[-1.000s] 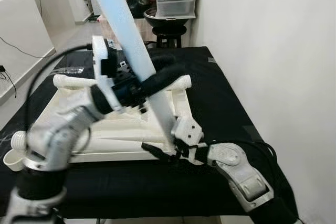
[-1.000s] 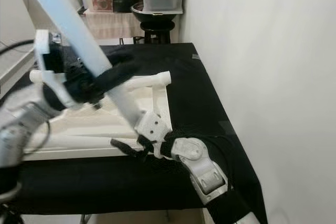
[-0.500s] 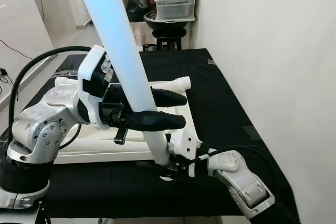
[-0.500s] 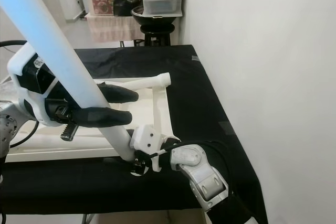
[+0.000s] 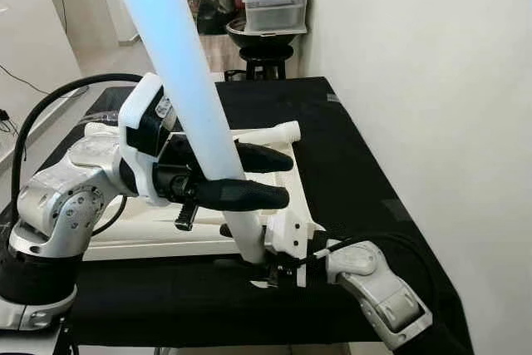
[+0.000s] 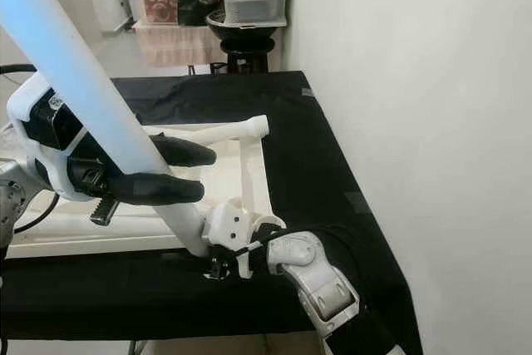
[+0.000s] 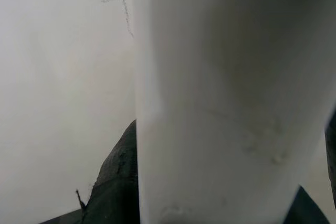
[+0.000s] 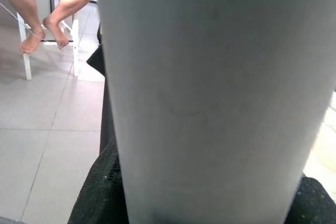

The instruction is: Building children table

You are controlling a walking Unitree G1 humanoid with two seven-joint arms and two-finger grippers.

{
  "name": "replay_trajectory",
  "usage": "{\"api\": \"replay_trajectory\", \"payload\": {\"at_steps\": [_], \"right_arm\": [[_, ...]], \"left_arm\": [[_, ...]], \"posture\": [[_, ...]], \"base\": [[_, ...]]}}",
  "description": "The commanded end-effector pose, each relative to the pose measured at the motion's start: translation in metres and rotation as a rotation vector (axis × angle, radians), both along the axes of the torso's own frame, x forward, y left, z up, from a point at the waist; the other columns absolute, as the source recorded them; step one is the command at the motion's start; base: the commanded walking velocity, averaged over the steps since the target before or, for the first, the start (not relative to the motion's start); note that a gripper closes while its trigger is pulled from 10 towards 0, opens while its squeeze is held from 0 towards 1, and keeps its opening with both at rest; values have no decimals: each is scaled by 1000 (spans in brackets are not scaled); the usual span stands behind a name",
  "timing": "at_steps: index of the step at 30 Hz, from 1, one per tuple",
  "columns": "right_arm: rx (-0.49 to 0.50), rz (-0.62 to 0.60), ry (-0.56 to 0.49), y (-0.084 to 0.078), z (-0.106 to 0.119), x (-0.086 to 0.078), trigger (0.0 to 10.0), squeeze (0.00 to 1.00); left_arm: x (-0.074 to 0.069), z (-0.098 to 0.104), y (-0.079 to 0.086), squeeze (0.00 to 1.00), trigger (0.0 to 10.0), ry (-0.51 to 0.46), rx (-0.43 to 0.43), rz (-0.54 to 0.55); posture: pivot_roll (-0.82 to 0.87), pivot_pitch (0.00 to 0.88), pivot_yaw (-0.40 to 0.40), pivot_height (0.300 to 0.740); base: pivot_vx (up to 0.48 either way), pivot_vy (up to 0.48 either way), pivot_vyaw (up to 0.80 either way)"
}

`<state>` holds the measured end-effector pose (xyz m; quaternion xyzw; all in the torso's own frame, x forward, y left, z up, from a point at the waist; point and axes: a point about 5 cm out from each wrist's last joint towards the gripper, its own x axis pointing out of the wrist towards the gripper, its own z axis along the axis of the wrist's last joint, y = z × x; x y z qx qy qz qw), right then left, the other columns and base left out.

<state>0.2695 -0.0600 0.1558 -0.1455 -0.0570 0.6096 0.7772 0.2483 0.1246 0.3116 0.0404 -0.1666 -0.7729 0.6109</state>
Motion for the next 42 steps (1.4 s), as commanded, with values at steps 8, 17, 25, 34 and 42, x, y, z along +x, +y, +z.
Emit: {"api": "replay_trajectory", "payload": {"at_steps": [8,17,25,34,42], "right_arm": [[121,-209,-49,-14,20,25,0,0],[217,-382,-43,-28,31,42,0,0],[309,-687,-43,-53,38,69,0,0],[385,-862,-27,-79,44,84,0,0],[260,-638,44,-83,24,73,10000,0]], "left_arm": [[42,11,6,1000,10000,144,-280,273],[82,9,49,1000,10000,264,-570,795],[83,-15,62,1000,10000,258,-576,1071],[59,-75,19,1000,10000,275,-327,1079],[23,-108,-12,369,10000,314,-203,954]], "posture": [[-118,0,26,740],[-114,0,20,740],[-96,0,10,740],[-77,0,8,740],[-51,0,7,740]], "base": [[0,0,0],[0,0,0],[0,0,0],[0,0,0],[0,0,0]]}}
